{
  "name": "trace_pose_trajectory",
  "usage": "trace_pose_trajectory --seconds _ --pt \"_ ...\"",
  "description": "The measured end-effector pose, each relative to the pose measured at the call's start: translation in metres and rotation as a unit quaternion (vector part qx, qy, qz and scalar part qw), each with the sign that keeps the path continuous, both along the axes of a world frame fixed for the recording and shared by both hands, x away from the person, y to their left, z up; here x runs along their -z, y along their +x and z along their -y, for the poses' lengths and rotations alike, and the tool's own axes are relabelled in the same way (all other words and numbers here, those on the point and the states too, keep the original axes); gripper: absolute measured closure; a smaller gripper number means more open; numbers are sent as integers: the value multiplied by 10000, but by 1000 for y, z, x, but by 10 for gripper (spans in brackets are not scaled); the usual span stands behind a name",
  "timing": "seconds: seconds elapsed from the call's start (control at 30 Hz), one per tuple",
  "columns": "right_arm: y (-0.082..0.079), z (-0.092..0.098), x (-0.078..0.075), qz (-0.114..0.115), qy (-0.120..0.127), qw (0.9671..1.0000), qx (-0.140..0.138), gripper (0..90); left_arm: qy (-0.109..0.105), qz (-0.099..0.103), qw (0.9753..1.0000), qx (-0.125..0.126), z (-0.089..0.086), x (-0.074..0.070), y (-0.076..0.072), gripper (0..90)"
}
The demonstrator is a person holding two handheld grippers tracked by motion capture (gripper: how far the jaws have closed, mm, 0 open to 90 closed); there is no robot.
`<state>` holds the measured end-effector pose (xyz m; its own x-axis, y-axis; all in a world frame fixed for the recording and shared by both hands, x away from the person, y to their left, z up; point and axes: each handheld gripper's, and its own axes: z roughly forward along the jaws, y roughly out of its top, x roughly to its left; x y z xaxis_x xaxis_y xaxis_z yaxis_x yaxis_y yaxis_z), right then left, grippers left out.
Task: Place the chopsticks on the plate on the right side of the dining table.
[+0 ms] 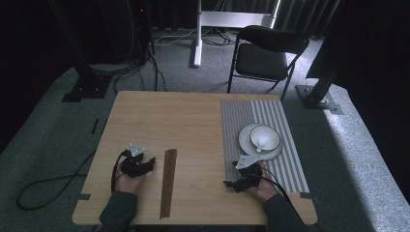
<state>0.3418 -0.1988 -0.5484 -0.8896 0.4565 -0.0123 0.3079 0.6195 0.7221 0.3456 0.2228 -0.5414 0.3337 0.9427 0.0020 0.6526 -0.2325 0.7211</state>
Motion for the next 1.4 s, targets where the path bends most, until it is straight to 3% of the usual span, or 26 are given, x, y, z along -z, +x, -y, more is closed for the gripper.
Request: trace_pose_trajectory --seconds 0.3,0.7,1.0,1.4 --pt "1 0 0 -47 8 10000 -6 123 -10 -11 10000 -39 1 0 -3 456" --pt "1 0 0 -50 11 10000 -13 125 -283 -110 9995 19 -1 -3 -7 482" --pt "0 0 0 -43 11 10000 -13 125 -506 -7 9984 241 2 -11 -24 489" --pt "1 0 0 -54 10 10000 -12 125 -480 -51 9976 487 13 -14 -34 489"
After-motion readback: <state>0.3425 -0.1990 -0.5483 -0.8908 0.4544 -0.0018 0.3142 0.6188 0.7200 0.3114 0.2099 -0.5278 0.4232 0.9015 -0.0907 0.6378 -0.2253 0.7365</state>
